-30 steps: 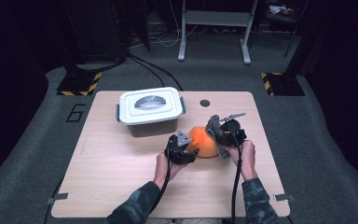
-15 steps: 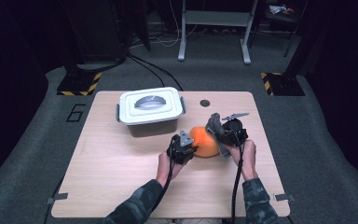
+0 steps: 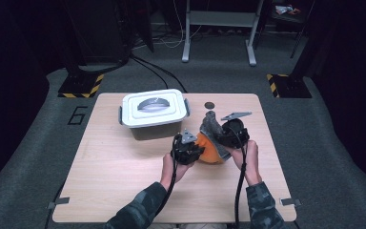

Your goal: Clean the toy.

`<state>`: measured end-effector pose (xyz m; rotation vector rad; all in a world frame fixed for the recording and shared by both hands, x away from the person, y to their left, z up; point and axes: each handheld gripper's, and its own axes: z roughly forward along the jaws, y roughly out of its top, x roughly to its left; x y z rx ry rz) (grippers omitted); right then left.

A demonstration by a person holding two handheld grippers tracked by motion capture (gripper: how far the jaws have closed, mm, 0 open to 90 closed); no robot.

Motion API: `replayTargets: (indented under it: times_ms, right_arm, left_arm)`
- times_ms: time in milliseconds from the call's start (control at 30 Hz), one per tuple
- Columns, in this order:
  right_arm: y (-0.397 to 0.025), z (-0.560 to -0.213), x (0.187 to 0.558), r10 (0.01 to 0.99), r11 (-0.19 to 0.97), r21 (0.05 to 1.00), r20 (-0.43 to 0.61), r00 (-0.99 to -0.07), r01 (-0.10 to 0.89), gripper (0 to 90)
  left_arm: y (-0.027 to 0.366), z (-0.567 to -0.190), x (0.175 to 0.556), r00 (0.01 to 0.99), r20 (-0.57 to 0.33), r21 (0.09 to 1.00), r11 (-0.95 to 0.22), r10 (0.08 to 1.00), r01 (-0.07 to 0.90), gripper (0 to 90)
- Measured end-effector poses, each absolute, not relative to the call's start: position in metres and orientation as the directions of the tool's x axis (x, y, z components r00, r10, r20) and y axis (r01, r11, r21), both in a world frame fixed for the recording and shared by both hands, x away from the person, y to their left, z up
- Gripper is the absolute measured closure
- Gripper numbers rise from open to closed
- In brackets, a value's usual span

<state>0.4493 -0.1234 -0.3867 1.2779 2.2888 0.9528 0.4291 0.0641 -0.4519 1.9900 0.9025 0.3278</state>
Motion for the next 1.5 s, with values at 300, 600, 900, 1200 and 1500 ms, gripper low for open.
replayTargets:
  times_ms: [300,600,900,1200,1500]
  right_arm:
    - [-0.114,-0.397,0.452,0.851,0.405,0.683,-0.038,-0.524,0.608,74.4]
    - [-0.132,-0.407,0.448,0.882,0.369,0.666,-0.031,-0.47,0.648,74.3]
    - [-0.149,-0.421,0.449,0.904,0.338,0.642,-0.019,-0.426,0.688,74.3]
    - [-0.168,-0.446,0.455,0.932,0.277,0.597,0.025,-0.362,0.753,74.4]
    - [-0.178,-0.482,0.468,0.94,0.254,0.528,0.061,-0.335,0.81,74.6]
  left_arm:
    - [0.064,-0.457,0.433,0.689,-0.104,0.809,-0.342,0.717,0.479,78.1]
    - [0.064,-0.459,0.434,0.684,-0.115,0.808,-0.333,0.721,0.486,78.2]
    - [0.065,-0.46,0.434,0.682,-0.121,0.808,-0.328,0.721,0.489,78.1]
    - [0.067,-0.461,0.435,0.679,-0.128,0.809,-0.32,0.723,0.493,78.1]
    - [0.068,-0.461,0.434,0.676,-0.128,0.813,-0.313,0.726,0.49,78.0]
